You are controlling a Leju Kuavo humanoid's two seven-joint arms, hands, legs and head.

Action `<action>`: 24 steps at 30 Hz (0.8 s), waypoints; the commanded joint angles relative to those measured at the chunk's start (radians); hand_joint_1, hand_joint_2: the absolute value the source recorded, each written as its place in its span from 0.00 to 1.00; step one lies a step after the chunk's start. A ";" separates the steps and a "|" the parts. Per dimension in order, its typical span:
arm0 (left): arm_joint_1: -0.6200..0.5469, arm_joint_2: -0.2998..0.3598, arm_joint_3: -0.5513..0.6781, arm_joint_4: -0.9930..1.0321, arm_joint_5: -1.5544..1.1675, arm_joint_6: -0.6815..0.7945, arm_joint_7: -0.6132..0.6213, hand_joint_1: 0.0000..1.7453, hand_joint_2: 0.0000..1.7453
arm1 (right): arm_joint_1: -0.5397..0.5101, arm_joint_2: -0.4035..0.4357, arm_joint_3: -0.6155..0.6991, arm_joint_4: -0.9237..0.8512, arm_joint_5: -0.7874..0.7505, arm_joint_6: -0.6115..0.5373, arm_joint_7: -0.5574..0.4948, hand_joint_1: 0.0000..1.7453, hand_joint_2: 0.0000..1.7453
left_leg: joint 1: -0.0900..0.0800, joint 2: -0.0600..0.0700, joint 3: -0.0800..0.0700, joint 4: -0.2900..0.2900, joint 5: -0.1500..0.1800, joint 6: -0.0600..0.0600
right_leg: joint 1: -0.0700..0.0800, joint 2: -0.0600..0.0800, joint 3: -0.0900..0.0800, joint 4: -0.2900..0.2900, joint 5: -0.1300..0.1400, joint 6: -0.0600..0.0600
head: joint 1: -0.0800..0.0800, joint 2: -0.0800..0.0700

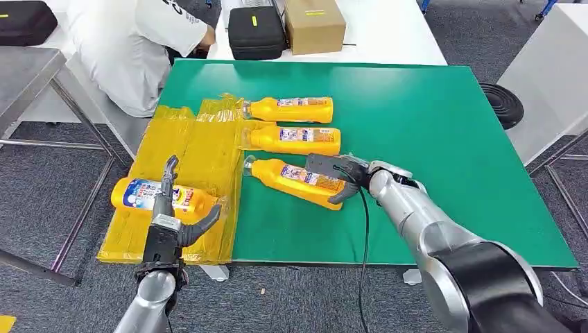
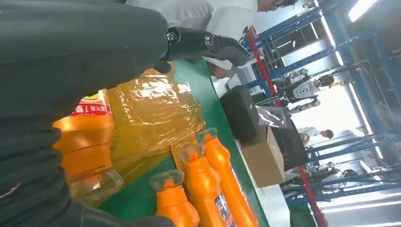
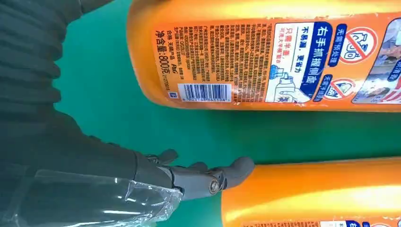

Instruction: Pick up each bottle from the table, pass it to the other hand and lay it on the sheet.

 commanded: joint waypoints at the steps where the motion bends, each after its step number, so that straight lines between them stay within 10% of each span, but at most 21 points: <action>1: -0.033 0.015 -0.014 0.045 0.011 -0.006 0.011 0.00 1.00 | -0.003 0.002 -0.034 0.056 0.004 -0.024 -0.006 0.00 1.00 | 0.000 -0.001 0.006 0.000 -0.002 0.000 | 0.001 -0.002 0.007 -0.001 -0.003 -0.003 | 0.000 0.000; 24: -0.068 0.026 -0.035 0.103 0.010 -0.016 0.014 0.00 1.00 | 0.132 0.018 -0.120 0.069 -0.026 -0.024 0.005 0.00 1.00 | 0.001 -0.001 0.008 -0.001 -0.002 0.000 | 0.001 -0.003 0.008 -0.002 -0.002 -0.003 | 0.000 0.000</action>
